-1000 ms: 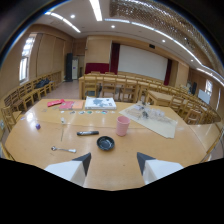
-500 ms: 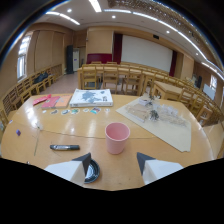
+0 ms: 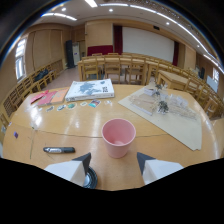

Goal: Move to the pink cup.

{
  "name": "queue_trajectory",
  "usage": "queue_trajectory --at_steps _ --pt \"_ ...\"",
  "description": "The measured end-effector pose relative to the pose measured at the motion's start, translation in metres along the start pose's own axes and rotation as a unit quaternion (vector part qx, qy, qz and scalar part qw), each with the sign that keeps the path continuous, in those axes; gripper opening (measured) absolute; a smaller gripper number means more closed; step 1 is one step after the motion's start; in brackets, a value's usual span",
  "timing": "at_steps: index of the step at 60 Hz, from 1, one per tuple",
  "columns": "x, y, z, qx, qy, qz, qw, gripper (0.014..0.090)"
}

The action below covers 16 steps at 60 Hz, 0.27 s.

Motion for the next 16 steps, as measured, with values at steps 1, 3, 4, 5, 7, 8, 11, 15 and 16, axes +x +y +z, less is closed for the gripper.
queue_trajectory --at_steps 1,3,4,5,7,8,11,15,16 --pt "0.0001 0.0001 -0.0001 0.0 0.0 0.0 1.0 0.0865" --pt "0.0 0.0 0.0 0.0 0.0 0.001 1.0 0.0865" --pt "-0.0001 -0.0001 0.0 0.0 0.0 0.002 1.0 0.0865" --pt "-0.0001 -0.0001 -0.0001 0.0 0.0 0.003 1.0 0.0864" --pt "0.0002 -0.0001 -0.0004 0.001 0.001 0.004 1.0 0.0865" --pt "0.0006 0.0 -0.0005 0.001 0.001 0.005 1.0 0.0864" --pt "0.0002 0.0002 -0.0013 0.0 0.001 0.006 1.0 0.0863" --pt "-0.0012 0.0003 -0.0017 0.0 0.0 0.006 1.0 0.0863" --pt "-0.0013 0.0003 -0.0019 0.0 0.0 0.006 1.0 0.0863"
